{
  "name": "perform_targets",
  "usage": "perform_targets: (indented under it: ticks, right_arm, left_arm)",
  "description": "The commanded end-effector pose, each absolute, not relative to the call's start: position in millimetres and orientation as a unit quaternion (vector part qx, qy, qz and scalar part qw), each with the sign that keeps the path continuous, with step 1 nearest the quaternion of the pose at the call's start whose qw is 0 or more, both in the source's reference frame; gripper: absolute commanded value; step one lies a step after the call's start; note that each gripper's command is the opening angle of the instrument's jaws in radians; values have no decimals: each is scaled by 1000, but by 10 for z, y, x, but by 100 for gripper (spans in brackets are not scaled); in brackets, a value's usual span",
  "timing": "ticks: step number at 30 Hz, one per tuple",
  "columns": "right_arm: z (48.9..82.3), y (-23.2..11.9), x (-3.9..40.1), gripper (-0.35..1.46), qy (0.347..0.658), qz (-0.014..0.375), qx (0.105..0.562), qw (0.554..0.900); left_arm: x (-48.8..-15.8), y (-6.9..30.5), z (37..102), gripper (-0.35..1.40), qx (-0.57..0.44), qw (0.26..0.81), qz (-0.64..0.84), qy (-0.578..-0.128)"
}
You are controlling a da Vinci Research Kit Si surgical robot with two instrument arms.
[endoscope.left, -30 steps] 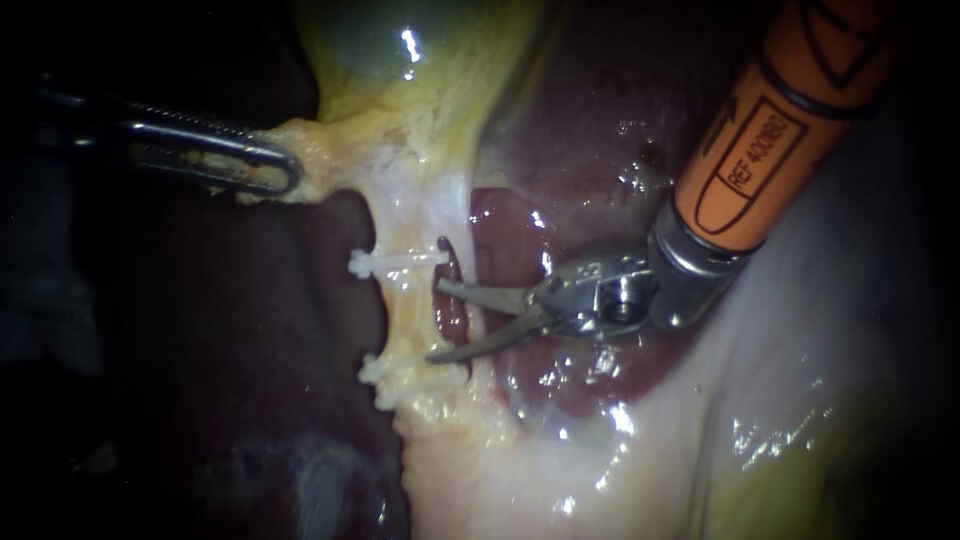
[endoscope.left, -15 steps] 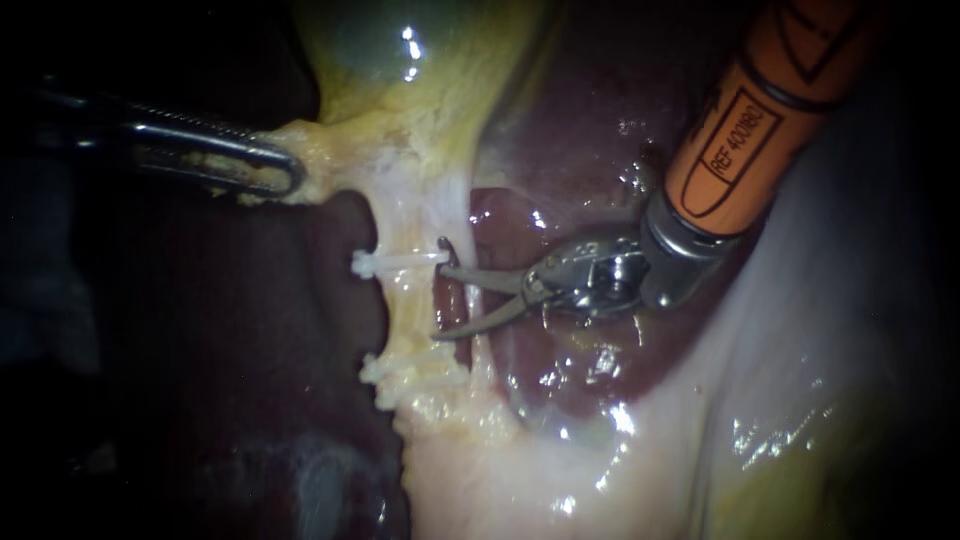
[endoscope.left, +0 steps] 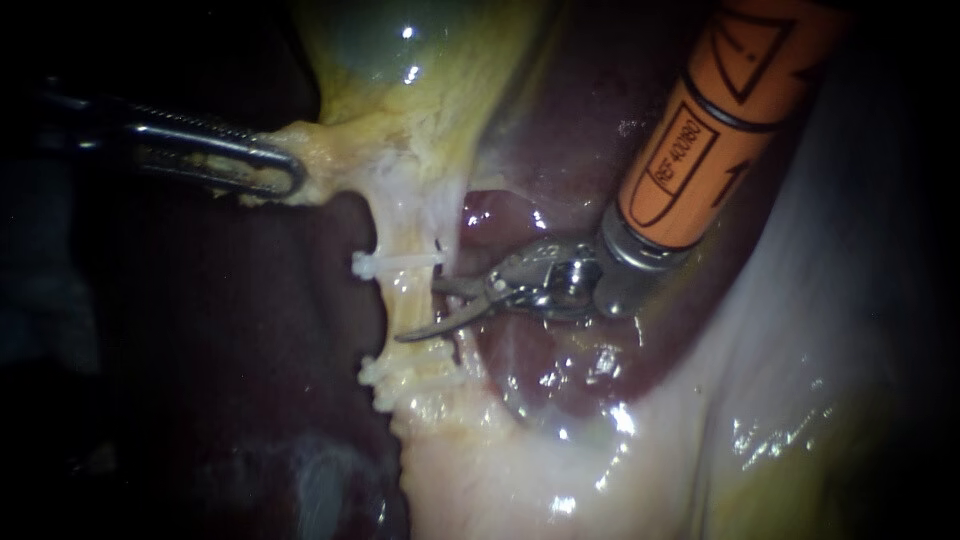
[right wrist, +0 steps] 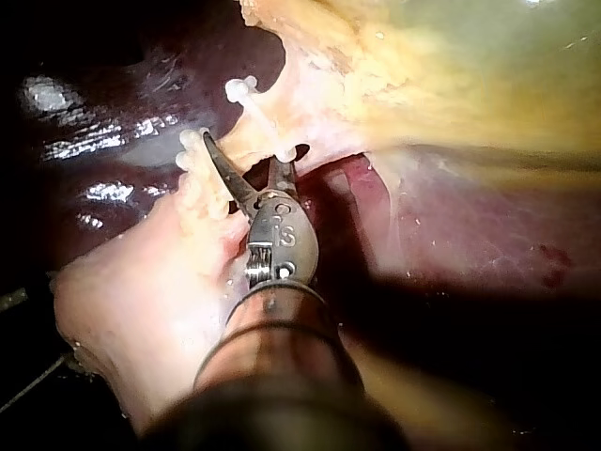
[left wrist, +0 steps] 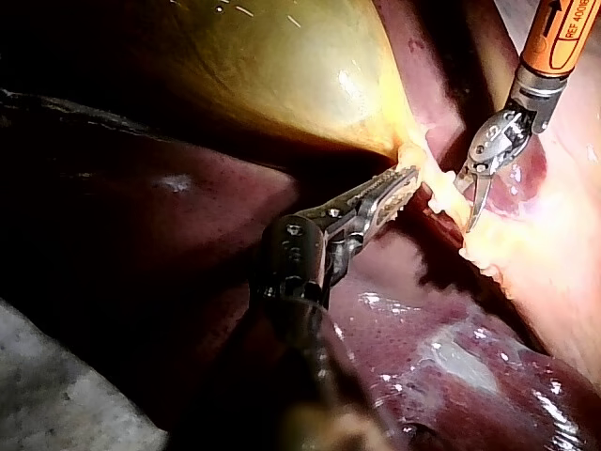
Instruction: Go to the cutting position left tube
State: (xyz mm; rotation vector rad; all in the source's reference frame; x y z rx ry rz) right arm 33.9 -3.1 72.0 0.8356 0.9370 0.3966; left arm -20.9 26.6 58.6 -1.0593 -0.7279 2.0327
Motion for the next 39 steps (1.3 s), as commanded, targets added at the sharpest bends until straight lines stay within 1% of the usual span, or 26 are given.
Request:
perform_targets:
  ticks: [1, 7, 13, 16, 22, 28, 32, 39]
  right_arm:
    - [720, -31, 342, 139, 436, 187, 389, 790]
    - [719, -31, 357, 141, 440, 191, 388, 787]
    - [714, -34, 368, 143, 459, 191, 394, 773]
    - [706, -39, 369, 143, 472, 180, 405, 762]
    - [683, -50, 379, 143, 485, 167, 423, 746]
    - [658, -52, 392, 143, 498, 168, 430, 734]
    - [646, -52, 396, 143, 503, 168, 434, 729]
    - [644, -52, 398, 143, 504, 167, 435, 727]
  left_arm:
    - [-209, 266, 586, -35, -411, 360, 789, -282]
    - [-209, 266, 586, -35, -411, 360, 789, -282]
    - [-209, 266, 586, -35, -411, 360, 789, -282]
    - [-209, 266, 586, -35, -411, 360, 789, -283]
    - [-209, 266, 586, -35, -411, 360, 789, -283]
    - [-209, 266, 586, -35, -411, 360, 789, -282]
    - [-209, 266, 586, -35, -411, 360, 789, -282]
    - [-209, 266, 586, -35, -411, 360, 789, -283]
